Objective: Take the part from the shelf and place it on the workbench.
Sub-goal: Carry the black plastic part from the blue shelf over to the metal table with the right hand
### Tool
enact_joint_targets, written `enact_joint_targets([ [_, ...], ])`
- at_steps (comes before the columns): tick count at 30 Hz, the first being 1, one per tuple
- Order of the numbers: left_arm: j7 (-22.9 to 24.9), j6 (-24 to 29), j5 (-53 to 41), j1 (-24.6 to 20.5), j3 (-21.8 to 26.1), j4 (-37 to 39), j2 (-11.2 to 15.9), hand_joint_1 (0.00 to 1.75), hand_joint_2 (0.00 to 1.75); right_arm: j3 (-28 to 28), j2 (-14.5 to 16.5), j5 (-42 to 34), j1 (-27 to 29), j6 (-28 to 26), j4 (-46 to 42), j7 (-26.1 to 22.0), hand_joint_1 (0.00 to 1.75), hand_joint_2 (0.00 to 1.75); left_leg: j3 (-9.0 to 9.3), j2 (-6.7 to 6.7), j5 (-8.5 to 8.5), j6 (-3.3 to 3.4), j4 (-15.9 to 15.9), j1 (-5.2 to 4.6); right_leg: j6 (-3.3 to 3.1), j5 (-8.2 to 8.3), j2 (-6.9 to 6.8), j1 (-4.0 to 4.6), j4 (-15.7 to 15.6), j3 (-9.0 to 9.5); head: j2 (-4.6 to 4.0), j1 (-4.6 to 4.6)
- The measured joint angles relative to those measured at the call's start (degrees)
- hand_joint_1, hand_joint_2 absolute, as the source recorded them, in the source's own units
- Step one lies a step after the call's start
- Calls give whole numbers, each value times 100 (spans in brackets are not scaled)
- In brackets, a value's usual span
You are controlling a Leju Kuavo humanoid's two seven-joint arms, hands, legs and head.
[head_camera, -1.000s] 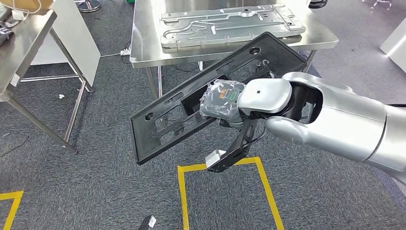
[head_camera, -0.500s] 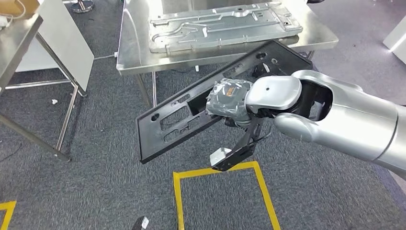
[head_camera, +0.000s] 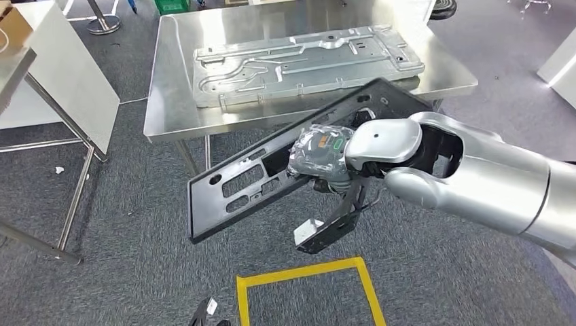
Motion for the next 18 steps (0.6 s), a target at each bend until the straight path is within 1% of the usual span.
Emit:
enact_joint_targets([
  [1,8,1,0,11,1,-1,9,0,0,-1,-7,-9,-18,-4,-7,-1,175,175,95,1,-48,29,-67,14,28,-42,-16,-10,101,-32,-1,20],
  [2,17,3,0,30,2,-1,14,0,0,0,-10,-9,-30,-9,-11,1,175,175,207,4,-105,50,-137,38,50,-97,-33,-15,350,-179,-1,22],
  [3,24,10,0,56,3,0,20,0,0,2,-14,-8,-38,-16,-14,3,175,175,309,9,-162,64,-180,53,72,-152,-51,-21,729,-446,-1,34],
  [4,28,15,0,80,3,1,26,0,0,5,-15,-8,-41,-21,-15,3,175,175,400,12,-230,73,-209,65,95,-198,-62,-25,1175,-789,-1,38],
  [5,30,20,0,103,3,1,31,0,0,7,-19,-14,-29,-24,-14,2,175,175,495,6,-307,73,-224,75,116,-189,-66,-31,1578,-1156,-1,38],
  [6,27,22,0,123,3,2,32,0,0,8,-25,-27,-10,-24,-14,0,175,175,598,-10,-391,69,-227,90,131,-72,-70,-38,1804,-1462,-2,41],
  [7,21,19,0,141,3,1,33,0,0,9,-33,-49,9,-19,-13,-4,175,175,715,-33,-485,58,-226,108,141,176,-72,-42,1804,-1674,-2,41],
  [8,14,16,0,159,3,1,33,0,0,9,-40,-74,23,-14,-13,-8,175,175,844,-58,-588,36,-221,130,150,546,-78,-44,1569,-1774,-2,44],
  [9,3,13,0,177,3,1,33,0,0,10,-48,-94,30,-10,-13,-11,175,175,966,-79,-699,2,-212,149,154,951,-97,-44,1186,-1789,-2,45],
  [10,-6,11,-1,189,3,1,35,0,0,13,-65,-109,38,-7,-11,-15,175,175,1060,-99,-803,-42,-200,147,154,1251,-118,-26,874,-1752,-2,50],
  [11,-12,10,-1,197,4,2,37,0,0,15,-80,-124,39,-4,-15,-21,175,175,1124,-115,-887,-85,-180,145,135,1403,-133,-14,623,-1690,-2,57],
  [12,-15,9,-1,202,4,2,39,0,0,17,-95,-142,36,6,-19,-28,175,175,1146,-122,-945,-123,-166,137,93,1380,-137,1,475,-1632,-2,58],
  [13,-17,9,-2,203,5,2,40,0,0,18,-108,-163,34,19,-22,-34,175,175,1147,-121,-977,-154,-165,128,42,1273,-120,18,441,-1590,-2,52],
  [15,-19,9,-1,205,6,2,44,0,0,15,-116,-204,20,48,-31,-44,175,175,1148,-93,-1041,-207,-166,138,-71,1104,-82,9,333,-1525,-2,34],
  [16,-20,8,-1,207,7,2,46,0,0,14,-127,-216,12,54,-31,-44,175,175,1122,-80,-1103,-231,-89,143,-111,1078,-70,2,327,-1504,-2,21],
  [17,-21,5,-1,206,7,2,48,0,0,15,-137,-229,-2,58,-32,-44,175,175,1032,-74,-1201,-253,105,148,-148,1052,-62,-5,315,-1472,-2,7],
  [18,-23,1,-1,201,8,2,51,0,0,17,-145,-246,-15,60,-31,-44,175,175,859,-73,-1330,-271,430,151,-174,1029,-55,-4,303,-1441,-2,-9],
])
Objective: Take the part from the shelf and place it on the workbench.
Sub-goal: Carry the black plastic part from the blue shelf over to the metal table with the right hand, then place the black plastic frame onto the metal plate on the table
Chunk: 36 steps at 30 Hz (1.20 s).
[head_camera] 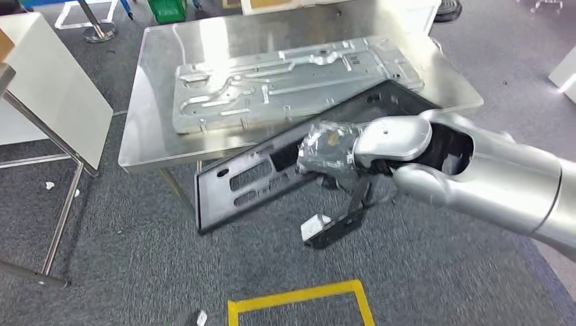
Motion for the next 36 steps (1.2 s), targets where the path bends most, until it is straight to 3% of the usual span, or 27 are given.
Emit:
enact_joint_targets([
  [2,-7,-13,1,-49,3,0,12,0,0,4,-7,-44,-8,4,1,-5,175,175,-511,-1,-225,-18,820,-5,-32,-44,11,22,-6,48,1,-28],
  [3,-10,-19,1,-78,4,0,20,0,0,5,-10,-60,0,7,1,-9,175,175,-723,-1,-227,-13,1093,-13,-41,-68,15,40,-7,78,1,-33],
  [4,-11,-22,1,-101,5,0,26,0,0,5,-12,-69,7,8,-1,-15,175,175,-839,-1,-114,7,1161,-23,-50,-92,20,61,-6,113,1,-38],
  [5,-10,-22,1,-109,6,0,28,0,0,5,-13,-73,11,9,-3,-21,175,175,-846,-2,110,44,1005,-39,-59,-114,29,85,-7,155,1,-38],
  [7,-7,-22,0,-89,6,1,41,0,0,4,-16,-76,-2,9,-11,-26,175,175,-660,-6,624,181,335,-79,-73,-149,48,128,-18,237,1,-31],
  [9,-4,-15,1,-59,6,2,63,0,0,4,-36,-98,-29,14,-18,-19,175,175,-492,-5,852,333,-181,-128,-53,-149,60,134,-38,257,1,-16],
  [10,-6,-13,0,-48,7,2,75,0,0,5,-51,-117,-45,17,-20,-14,175,175,-451,0,828,350,-300,-143,-39,-143,60,131,-43,236,1,-9],
  [13,-8,-19,0,-30,9,1,75,0,0,5,-82,-177,-73,24,-26,-7,175,175,-412,1,805,206,-461,-146,-21,-125,42,116,-34,179,-1,-14],
  [14,-9,-19,0,-29,10,0,75,0,0,6,-85,-195,-77,25,-27,-10,175,175,-417,-2,813,186,-458,-146,-14,-116,35,105,-40,180,0,-15],
  [21,-32,55,1,-26,72,0,75,0,0,9,-16,-300,-137,27,-24,18,175,175,-443,-11,796,262,-409,-169,68,-92,31,78,-59,188,1,-15],
  [26,-36,61,0,-22,104,-1,75,0,0,12,-14,-375,-206,79,-24,20,175,175,-443,-5,807,365,-445,-168,161,-32,33,70,-6,169,1,-17],
  [28,-34,61,-1,-17,107,-5,70,0,0,12,-28,-375,-228,97,-24,20,175,175,-356,4,793,421,-504,-137,212,-81,26,73,216,57,1,0],
  [32,-28,64,-1,9,114,-9,72,0,0,19,-54,-378,-262,109,-30,6,175,175,-277,31,779,455,-500,-126,252,-565,-11,57,1313,-593,0,12],
  [33,-26,64,-1,11,115,-9,76,0,0,20,-60,-379,-257,115,-33,0,175,175,-268,27,763,451,-492,-127,237,-557,-18,56,1394,-672,0,15],
  [34,-21,64,-1,11,115,-9,79,0,0,20,-65,-380,-254,120,-34,-2,175,175,-253,18,741,442,-483,-128,214,-434,-22,61,1278,-650,1,13],
  [36,-4,59,-1,16,116,-9,79,0,0,20,-75,-382,-248,130,-34,-4,175,175,-191,1,673,411,-478,-128,145,-23,-26,89,616,-369,1,12],
])
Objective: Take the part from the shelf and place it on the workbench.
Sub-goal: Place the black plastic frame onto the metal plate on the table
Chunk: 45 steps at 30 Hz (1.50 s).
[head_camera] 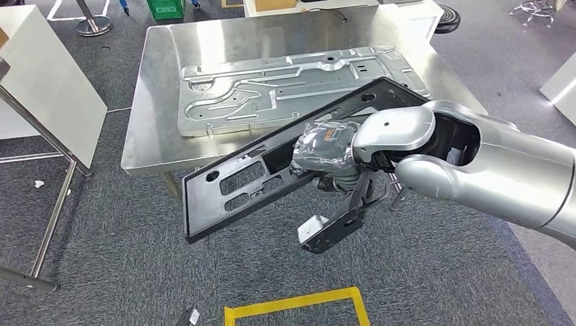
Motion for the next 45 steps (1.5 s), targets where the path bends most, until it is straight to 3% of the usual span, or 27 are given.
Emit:
enact_joint_targets([
  [2,13,-6,-1,1,5,0,-1,0,0,0,-8,-1,-1,7,-1,-2,175,175,29,4,-57,-53,-3,8,-73,181,-10,61,-546,245,0,-7],
  [4,19,-10,-1,-6,12,0,2,0,0,0,-14,-3,0,16,-5,-8,175,175,28,21,-79,-113,-4,16,-135,123,-20,107,-688,312,1,-13],
  [7,23,-16,0,-7,16,-1,10,0,0,-2,-23,-13,10,33,-8,-12,175,175,-23,22,-125,-186,172,-1,-203,91,-29,54,-809,464,1,-22],
  [11,11,-31,0,-71,49,-4,23,0,0,-1,-29,-46,59,75,-7,-13,175,175,-763,1,-538,-306,1398,57,-241,25,-33,4,-879,602,0,-52],
  [12,8,-32,0,-92,62,-4,27,0,0,-1,-29,-53,82,81,-7,-16,175,175,-885,1,-547,-336,1528,71,-236,-4,-29,-2,-868,625,1,-53],
  [13,7,-32,1,-104,73,-3,31,0,0,-1,-29,-63,99,86,-7,-21,175,175,-915,2,-434,-366,1465,89,-226,-36,-22,-11,-848,650,1,-52],
  [16,10,-30,0,-88,83,-3,28,0,0,-2,-27,-82,99,87,-18,-33,175,175,-630,-10,213,-433,537,143,-154,-147,6,-46,-756,719,1,-51],
  [17,12,-29,0,-79,85,-3,25,0,0,-2,-27,-81,91,87,-21,-33,175,175,-553,-12,289,-421,285,140,-122,-168,13,-46,-729,712,1,-58],
  [20,6,-28,-1,-67,101,-5,22,0,0,-2,-31,-78,80,90,-24,-29,175,175,-548,-23,311,-305,112,106,-42,-190,12,-28,-692,661,1,-74],
  [24,7,-17,0,-64,114,-7,14,0,0,-1,-38,-81,61,91,-24,-33,175,175,-558,-49,386,-278,65,89,-125,-150,-12,-27,-753,675,1,-73],
  [28,7,-10,0,-61,115,-7,11,0,0,-2,-39,-87,66,89,-24,-36,175,175,-560,-60,367,-222,89,54,-103,-146,-27,-55,-789,709,1,-73],
  [31,7,-9,0,-58,115,-7,11,0,0,-2,-39,-94,68,89,-24,-37,175,175,-568,-59,348,-159,118,30,-52,-145,-30,-77,-797,719,1,-73],
  [34,7,-8,-1,-56,115,-7,12,0,0,-2,-40,-94,68,89,-24,-37,175,175,-569,-58,282,-60,126,17,49,-153,-29,-103,-749,718,1,-72],
  [37,6,-2,-1,-46,118,-7,8,0,0,-4,-45,-97,65,84,-24,-37,175,175,-462,-59,196,48,114,22,91,-285,-33,-117,-358,549,1,-68],
  [40,7,8,-1,-32,120,-7,2,0,0,-4,-67,-107,91,81,-27,-50,175,175,-333,-51,120,69,118,6,45,-636,-32,-92,687,-80,1,-64],
  [41,8,10,-1,-26,120,-7,-1,0,0,-3,-86,-109,114,81,-28,-54,175,175,-281,-51,90,68,121,-6,18,-676,-31,-76,930,-274,1,-64],
  [42,9,15,-1,-16,121,-7,-4,0,0,-3,-105,-109,134,82,-28,-54,175,175,-220,-55,55,66,122,-20,-22,-628,-30,-55,967,-370,1,-63],
  [43,10,19,-1,-2,121,-7,-7,0,0,-2,-125,-109,148,82,-28,-53,175,175,-150,-62,14,63,122,-35,-80,-489,-27,-22,782,-357,1,-63],
  [45,16,24,-1,22,122,-8,-29,0,0,-2,-160,-109,159,81,-28,-52,175,175,-21,-73,-83,46,121,-53,-273,-4,-15,87,-3,-130,0,-67],
])
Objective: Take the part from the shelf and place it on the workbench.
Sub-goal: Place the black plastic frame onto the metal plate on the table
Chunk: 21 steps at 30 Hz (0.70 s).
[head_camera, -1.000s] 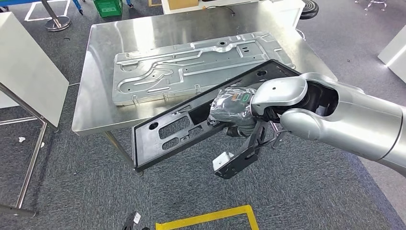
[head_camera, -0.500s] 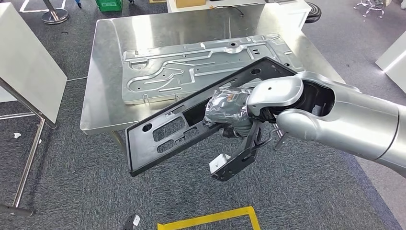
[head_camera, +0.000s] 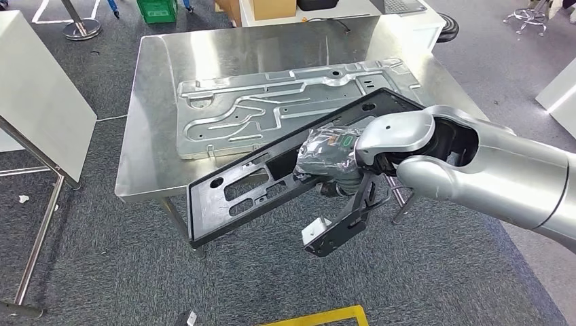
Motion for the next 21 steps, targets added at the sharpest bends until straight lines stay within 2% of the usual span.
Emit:
enact_joint_targets([
  [1,1,3,0,7,2,0,-16,0,0,0,-14,0,7,-3,1,0,175,175,38,-2,-42,-17,-13,2,-80,204,4,55,-363,108,0,-14],
  [2,2,7,0,6,5,1,-28,0,0,0,-22,0,14,-4,1,0,175,175,52,-3,-68,-48,-35,19,-133,358,12,101,-604,184,0,-24],
  [3,2,11,0,0,8,2,-39,0,0,0,-29,-1,21,-5,1,0,175,175,64,1,-76,-82,-60,38,-159,423,19,136,-732,227,0,-31],
  [4,1,15,0,-11,11,4,-33,0,0,0,-37,-3,26,-7,-1,-1,175,175,89,2,-62,-119,-92,48,-157,406,15,144,-791,273,1,-34],
  [6,4,16,0,-27,13,5,-27,0,0,-1,-60,-12,39,-6,-2,-2,175,175,68,5,-3,-173,12,40,-170,390,-2,111,-936,432,1,-26],
  [7,5,14,0,-32,15,5,-26,0,0,-1,-70,-16,55,-6,0,-2,175,175,-36,2,23,-194,207,34,-174,379,-15,78,-1009,520,1,-28],
  [8,4,11,0,-39,21,5,-22,0,0,0,-78,-19,75,-8,3,-1,175,175,-219,-1,-7,-215,499,37,-162,365,-24,46,-1073,596,1,-31],
  [10,-1,3,0,-57,38,5,-6,0,0,2,-83,-20,135,-7,10,-2,175,175,-650,-1,-254,-278,1099,67,-115,309,-27,7,-1112,677,1,-36],
  [11,-2,-1,0,-69,47,5,4,0,0,2,-84,-21,172,-8,13,-5,175,175,-809,-1,-388,-327,1257,86,-71,267,-25,-18,-1099,703,1,-37],
  [12,-3,-4,0,-77,55,5,14,0,0,2,-85,-22,205,-7,14,-11,175,175,-886,1,-416,-387,1259,108,-28,218,-22,-48,-1071,726,1,-36],
  [13,-3,-7,0,-81,60,6,24,0,0,2,-86,-21,228,-7,15,-19,175,175,-873,1,-287,-449,1082,137,17,163,-19,-82,-1025,747,1,-35],
  [15,-2,-8,0,-70,64,7,34,0,0,2,-86,-14,233,-8,15,-32,175,175,-698,-8,194,-573,464,211,107,51,-9,-140,-906,765,1,-37],
  [16,-2,-8,0,-66,66,7,30,0,0,2,-87,-9,225,-8,16,-35,175,175,-626,-19,320,-601,193,231,148,6,-3,-155,-836,753,0,-45],
  [17,-3,-9,0,-64,70,6,26,0,0,2,-88,-3,216,-8,17,-35,175,175,-590,-31,383,-577,63,238,179,-25,6,-153,-779,723,1,-53],
  [18,-2,-10,0,-67,74,5,21,0,0,2,-93,6,210,-8,19,-33,175,175,-591,-44,366,-526,41,228,203,-45,13,-145,-734,693,1,-51],
  [20,-1,-15,0,-74,83,5,20,0,0,1,-105,15,200,-8,22,-32,175,175,-590,-50,391,-375,75,212,231,-73,19,-133,-683,653,1,-42],
  [21,1,-18,0,-76,85,5,20,0,0,0,-111,19,195,-9,24,-32,175,175,-578,-49,390,-333,76,211,248,-115,15,-138,-631,640,1,-29],
])
